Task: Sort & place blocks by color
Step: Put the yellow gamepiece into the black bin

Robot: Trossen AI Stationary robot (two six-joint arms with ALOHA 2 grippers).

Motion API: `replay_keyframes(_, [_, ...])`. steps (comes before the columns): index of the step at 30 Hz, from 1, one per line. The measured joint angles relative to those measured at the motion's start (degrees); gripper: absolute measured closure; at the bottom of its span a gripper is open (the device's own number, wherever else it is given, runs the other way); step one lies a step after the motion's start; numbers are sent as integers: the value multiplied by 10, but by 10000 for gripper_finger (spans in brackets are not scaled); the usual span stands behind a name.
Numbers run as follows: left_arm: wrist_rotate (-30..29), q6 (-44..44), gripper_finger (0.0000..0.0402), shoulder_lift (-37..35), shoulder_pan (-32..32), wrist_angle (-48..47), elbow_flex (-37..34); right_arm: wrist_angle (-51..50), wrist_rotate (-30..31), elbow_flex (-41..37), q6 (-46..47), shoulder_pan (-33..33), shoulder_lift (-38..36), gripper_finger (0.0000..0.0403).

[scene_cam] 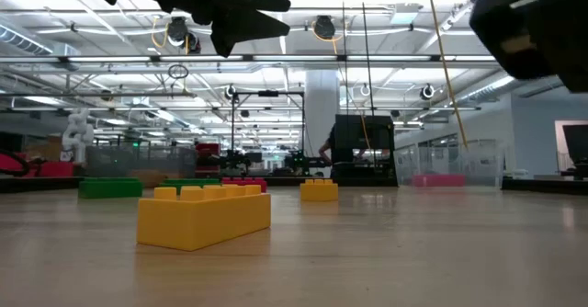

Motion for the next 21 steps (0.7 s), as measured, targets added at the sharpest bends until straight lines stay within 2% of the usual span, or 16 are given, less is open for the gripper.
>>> replay_keyframes(5, [0,0,208,0,0,0,0,4,28,-2,-12,0,0,125])
replay_keyframes(8, [0,0,208,0,0,0,0,3,29,-2,-15,0,0,150])
replay_keyframes(16, [0,2,208,0,0,-5,0,3,13,-2,-46,0,0,285])
replay_keyframes(21, [0,-3,208,0,0,-14,0,3,14,-2,-46,-7,0,287])
